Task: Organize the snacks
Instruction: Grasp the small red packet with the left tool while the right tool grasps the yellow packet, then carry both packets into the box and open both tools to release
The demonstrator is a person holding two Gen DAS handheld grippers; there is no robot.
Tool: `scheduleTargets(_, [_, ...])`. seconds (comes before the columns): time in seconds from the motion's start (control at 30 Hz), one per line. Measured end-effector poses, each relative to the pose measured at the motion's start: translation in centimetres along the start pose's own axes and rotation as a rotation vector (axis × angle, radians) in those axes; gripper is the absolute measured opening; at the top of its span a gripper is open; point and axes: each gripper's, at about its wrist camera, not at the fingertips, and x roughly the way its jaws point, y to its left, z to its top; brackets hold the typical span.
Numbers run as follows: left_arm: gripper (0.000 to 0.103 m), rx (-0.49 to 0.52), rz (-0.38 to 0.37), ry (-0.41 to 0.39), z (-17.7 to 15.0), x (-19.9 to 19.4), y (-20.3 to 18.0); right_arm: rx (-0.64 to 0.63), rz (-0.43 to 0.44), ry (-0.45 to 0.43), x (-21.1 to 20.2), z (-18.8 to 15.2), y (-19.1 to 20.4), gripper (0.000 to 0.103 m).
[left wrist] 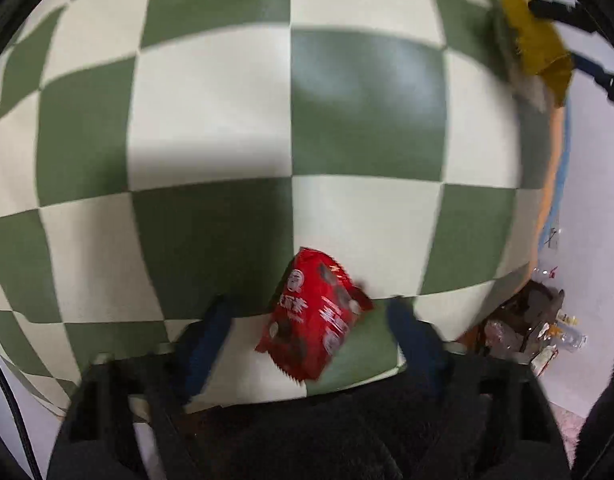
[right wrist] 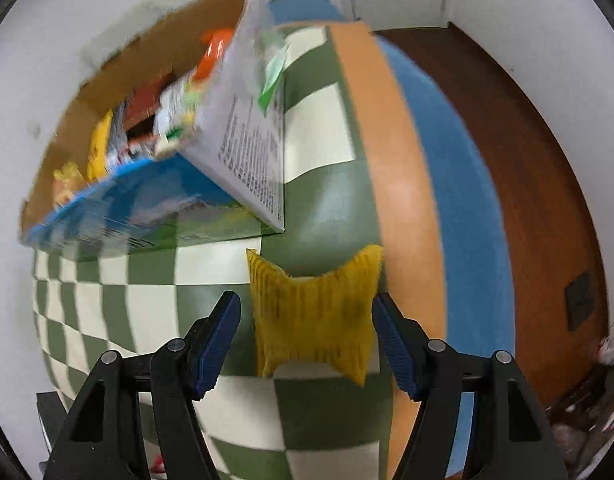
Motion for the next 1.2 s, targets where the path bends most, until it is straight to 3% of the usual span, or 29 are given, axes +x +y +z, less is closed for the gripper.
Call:
scheduleTargets(0.1, [0.038,-0.02,0.027,0.004,0.3,0.8,0.1,-0.069,-0.033,0.024,1.8,0.6,1.0,0.069])
scheduleTargets(0.17, [0.037,-0.037,0.023,-0.014,0.4,0.4,0.2,-0.109,-0.042,0.015,2.0,0.5,1.6,0.064])
scheduleTargets(0.33, [0.037,-0.095,0.033,-0.102,2.0,-2.2,1.3,-0.139,0.004,0.038,1.8,-1.0,2.2,0.062])
scheduleTargets(0.53, [0.036,-0.181,0.016,-0.192,5.7,-4.8,3.1,-0.136,0.075,0.09,1.6,-5.4,3.2,0.062])
scheduleTargets(0.67, [0.039,-0.192,0.002,-0.17,7.6,-4.0,3.5,-0.124,0.08,0.093,2.1,-7.8,4.3,0.063])
scheduleTargets(0.87, [0.039,-0.177,0.017,-0.163,7.8,-3.0,3.0,-0.101,0.054,0.079,2.6,-8.6,4.6,0.063])
scheduleTargets(1.0, [0.036,-0.172,0.015,-0.175,8.8,-4.1,2.4,-0.105,0.044,0.075,3.0,-8.6,5.1,0.063])
scheduleTargets(1.2, [0.036,-0.145,-0.03,-0.229,7.5,-7.9,2.2,-0.094,0.075,0.041,1.2,-8.3,5.1,0.059])
